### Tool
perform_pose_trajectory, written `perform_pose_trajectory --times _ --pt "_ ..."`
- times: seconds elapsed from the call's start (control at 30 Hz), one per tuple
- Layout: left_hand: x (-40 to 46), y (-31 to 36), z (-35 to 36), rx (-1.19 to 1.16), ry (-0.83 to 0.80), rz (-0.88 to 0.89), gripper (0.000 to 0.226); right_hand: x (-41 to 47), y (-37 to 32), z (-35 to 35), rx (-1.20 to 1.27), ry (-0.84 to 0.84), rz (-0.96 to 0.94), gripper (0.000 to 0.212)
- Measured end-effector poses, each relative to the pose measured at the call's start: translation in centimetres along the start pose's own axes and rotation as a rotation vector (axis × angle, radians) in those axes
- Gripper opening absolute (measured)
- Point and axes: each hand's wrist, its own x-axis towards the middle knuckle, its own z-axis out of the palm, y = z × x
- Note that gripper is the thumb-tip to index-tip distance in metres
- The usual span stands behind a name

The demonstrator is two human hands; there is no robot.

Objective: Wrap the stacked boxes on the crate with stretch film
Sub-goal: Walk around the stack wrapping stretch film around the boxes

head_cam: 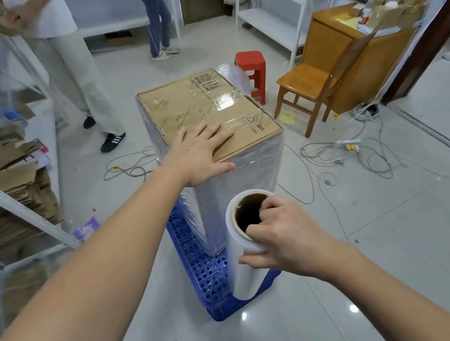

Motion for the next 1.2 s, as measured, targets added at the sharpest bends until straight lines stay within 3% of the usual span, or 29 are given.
perform_pose_trajectory --times 0.17,0.33,0.5,0.63,0.73,0.83,0.93,1.1,1.2 --pt "-0.2 -0.1 0.3 -0.001 0.013 -0.004 0.086 1.0 -0.6 0.1 -0.017 -0.147 -0.065 0.049" --pt "-0.2 0.0 0.1 0.003 0.018 -0.012 0.086 1.3 -2.3 -0.2 -0.104 -0.291 0.084 0.039" --pt "-0.3 0.0 0.1 -0.009 0.021 -0.012 0.086 1.6 -4.2 0.3 -0.105 -0.259 0.264 0.045" --pt "-0.3 -0.1 0.2 -0.038 0.034 -0.007 0.087 3.1 -4.1 0.8 -0.154 -0.227 0.352 0.063" --pt "-0.5 -0.3 0.1 -0.089 0.051 0.007 0.084 4.2 -4.4 0.9 -0.124 -0.274 0.399 0.057" --pt "-0.7 -1.4 -0.5 -0.216 0.109 0.096 0.072 4.3 -4.7 0.5 -0.148 -0.348 0.492 0.039" --pt "-1.0 -3.6 -1.4 -0.264 0.029 0.276 0.072 5.2 -5.9 0.3 -0.235 -0.343 0.59 0.043" --pt "-0.9 -8.3 -1.7 0.011 -0.059 0.559 0.099 8.8 -7.5 0.9 -0.226 -0.317 0.869 0.066" --pt "-0.6 -9.3 -0.9 0.104 -0.006 0.607 0.099 9.7 -7.8 1.9 -0.299 -0.248 0.922 0.054"
